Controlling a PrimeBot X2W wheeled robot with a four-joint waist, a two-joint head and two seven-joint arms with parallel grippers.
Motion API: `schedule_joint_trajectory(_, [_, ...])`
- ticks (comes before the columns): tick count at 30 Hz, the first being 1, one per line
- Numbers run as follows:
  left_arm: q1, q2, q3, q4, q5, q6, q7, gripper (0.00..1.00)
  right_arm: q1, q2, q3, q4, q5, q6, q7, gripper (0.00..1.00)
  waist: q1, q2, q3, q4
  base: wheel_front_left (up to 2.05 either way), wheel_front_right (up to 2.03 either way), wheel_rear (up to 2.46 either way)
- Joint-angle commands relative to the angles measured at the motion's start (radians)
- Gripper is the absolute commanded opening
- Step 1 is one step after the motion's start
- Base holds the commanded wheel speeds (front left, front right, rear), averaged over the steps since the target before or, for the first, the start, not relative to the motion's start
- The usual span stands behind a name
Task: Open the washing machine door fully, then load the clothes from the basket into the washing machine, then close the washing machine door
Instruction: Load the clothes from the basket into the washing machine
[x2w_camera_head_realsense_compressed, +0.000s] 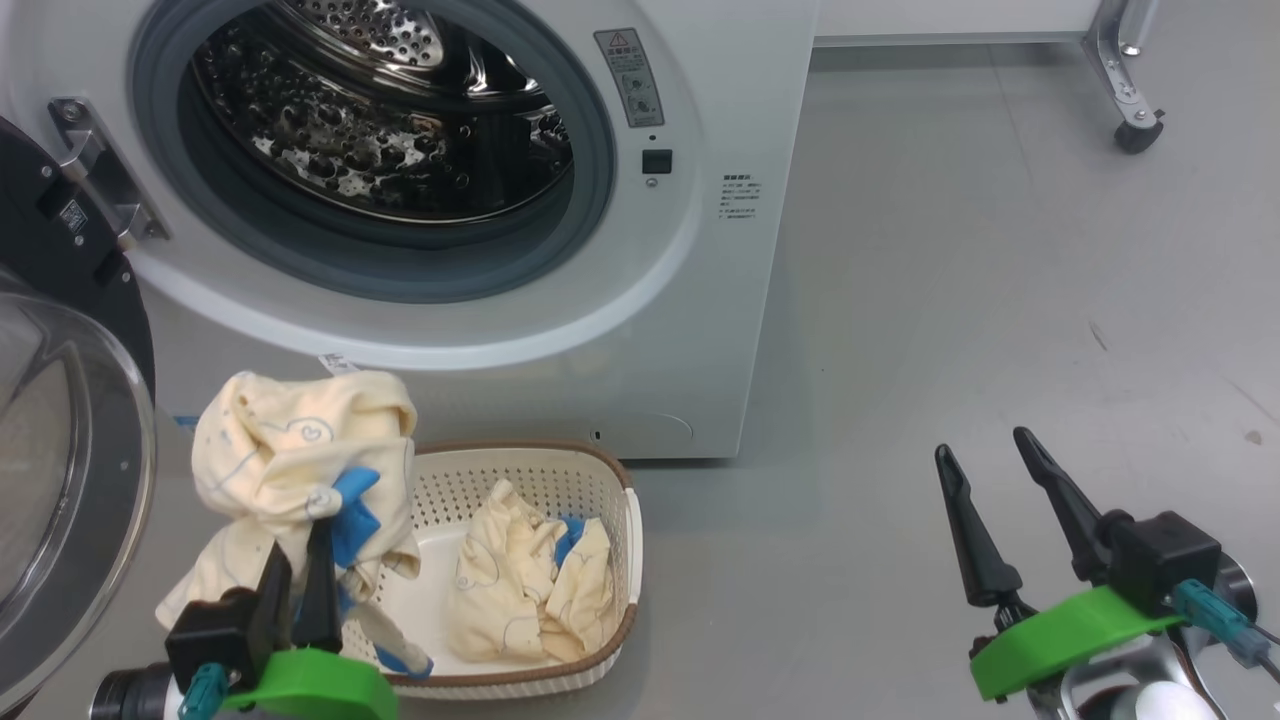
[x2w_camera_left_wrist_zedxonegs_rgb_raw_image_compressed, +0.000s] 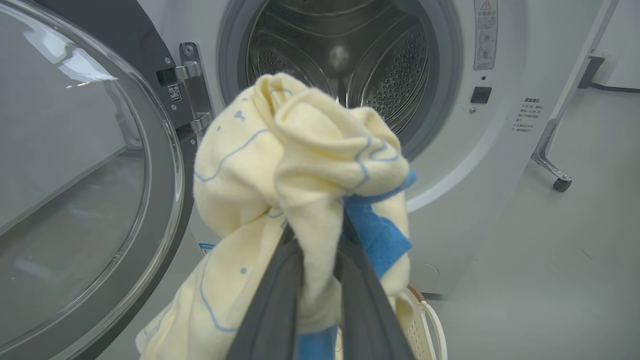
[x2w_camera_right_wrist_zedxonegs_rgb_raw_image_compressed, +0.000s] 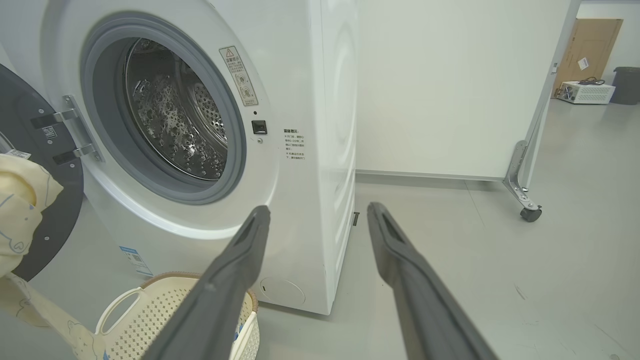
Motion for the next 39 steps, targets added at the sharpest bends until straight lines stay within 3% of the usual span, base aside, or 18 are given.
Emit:
schedule_joint_trajectory(1, [-0.032, 0.028, 0.037, -0.040, 0.009, 0.007, 0.000, 0.00, -0.015, -0.007, 0.015, -0.039, 0.002, 0.004, 0.003, 1.00, 0.0001, -0.0001, 0.000, 0.001, 0.00, 0.00, 0.00])
schedule_joint_trajectory(22, [-0.059, 0.027, 0.017, -0.027, 0.008, 0.012, -0.004, 0.00, -0.020, -0.007, 0.019, -0.037, 0.004, 0.004, 0.006, 1.00, 0.0001, -0.0001, 0.004, 0.019, 0.00, 0.00, 0.00])
schedule_joint_trajectory(39, [-0.187, 0.019, 0.003, 0.090, -0.034, -0.040, 0.048, 0.00, -0.064, -0.007, 0.051, -0.039, 0.015, 0.004, -0.004, 1.00, 0.0001, -0.0001, 0.089, -0.033, 0.00, 0.00, 0.00])
